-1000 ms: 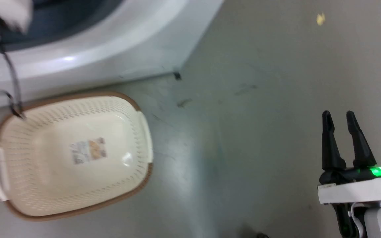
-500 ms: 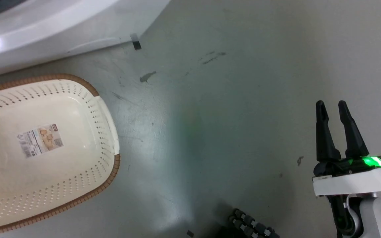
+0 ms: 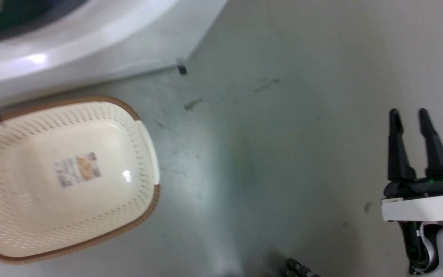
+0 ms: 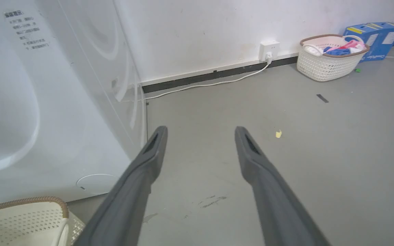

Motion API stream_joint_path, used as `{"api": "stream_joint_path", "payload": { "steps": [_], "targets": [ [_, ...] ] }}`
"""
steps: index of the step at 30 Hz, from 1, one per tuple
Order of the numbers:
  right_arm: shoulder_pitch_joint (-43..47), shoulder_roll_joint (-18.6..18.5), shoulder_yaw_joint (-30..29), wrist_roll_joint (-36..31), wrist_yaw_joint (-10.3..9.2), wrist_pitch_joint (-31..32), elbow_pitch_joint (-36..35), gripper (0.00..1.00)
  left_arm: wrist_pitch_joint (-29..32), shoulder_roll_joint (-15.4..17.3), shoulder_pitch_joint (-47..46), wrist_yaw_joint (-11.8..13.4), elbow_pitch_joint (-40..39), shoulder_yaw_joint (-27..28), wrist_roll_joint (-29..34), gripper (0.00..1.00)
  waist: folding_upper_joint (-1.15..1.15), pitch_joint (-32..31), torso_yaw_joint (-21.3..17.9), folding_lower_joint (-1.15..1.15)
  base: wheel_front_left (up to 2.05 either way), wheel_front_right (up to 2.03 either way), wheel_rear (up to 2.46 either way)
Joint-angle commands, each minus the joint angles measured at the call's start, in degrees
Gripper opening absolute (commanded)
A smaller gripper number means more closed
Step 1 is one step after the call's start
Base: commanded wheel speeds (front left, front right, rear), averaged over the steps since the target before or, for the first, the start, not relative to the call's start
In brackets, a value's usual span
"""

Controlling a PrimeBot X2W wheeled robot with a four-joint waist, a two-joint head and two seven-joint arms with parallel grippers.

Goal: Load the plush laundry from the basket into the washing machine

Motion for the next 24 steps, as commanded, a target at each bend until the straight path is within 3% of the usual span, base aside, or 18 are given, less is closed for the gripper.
{"api": "stream_joint_path", "payload": {
  "steps": [1,4,6,10,11,12,16,24],
  "targets": [
    [0.5,0.0,-0.9,-2.1,-0.05,-0.2,-0.6,1.00,-3.3,-1.8,3.4,0.5,1.2,0.3,-1.5,1.00,0.00,-5.7,3.6,0.00,0.00,0.00,0.00],
    [1.5,0.0,-1.6,-4.6,-0.05,-0.2,-1.1,1.00,-7.1,-3.5,6.5,0.4,2.2,0.3,-2.7,1.00,0.00,-9.0,5.4,0.00,0.00,0.00,0.00],
    [3.1,0.0,-3.0,-7.8,-0.05,-0.2,-2.2,1.00,-10.8,-6.5,11.4,-0.4,3.1,0.7,-5.3,1.00,0.00,-13.8,8.3,0.00,0.00,0.00,0.00],
    [5.1,0.0,-4.6,-10.4,-0.05,-0.2,-3.1,1.00,-12.3,-9.9,17.6,-0.8,1.7,1.3,-8.0,1.00,0.00,-18.8,11.7,0.00,0.00,0.00,0.00],
    [6.5,0.0,-5.2,-11.7,-0.05,-0.2,-3.6,1.00,-12.5,-11.9,21.9,-0.8,-2.0,2.2,-9.9,1.00,0.00,-21.6,13.9,0.00,0.00,0.00,0.00],
    [6.5,0.0,-5.2,-11.7,-0.05,-0.2,-3.6,1.00,-12.5,-11.9,21.9,-0.8,-2.0,2.2,-9.9,1.00,0.00,-21.6,13.9,0.00,0.00,0.00,0.00],
    [9.4,0.0,-5.3,-13.7,-0.05,-0.2,-4.5,1.00,-12.6,-14.6,36.0,0.5,-16.4,5.0,-13.0,1.00,0.00,-27.8,18.3,0.00,0.00,0.00,0.00],
    [13.3,0.0,-3.1,-15.5,-0.05,-0.2,-3.4,1.00,-12.6,-18.3,56.9,2.9,-32.1,7.8,-14.4,1.00,0.00,-33.9,22.9,0.00,0.00,0.00,0.00]
  ]
}}
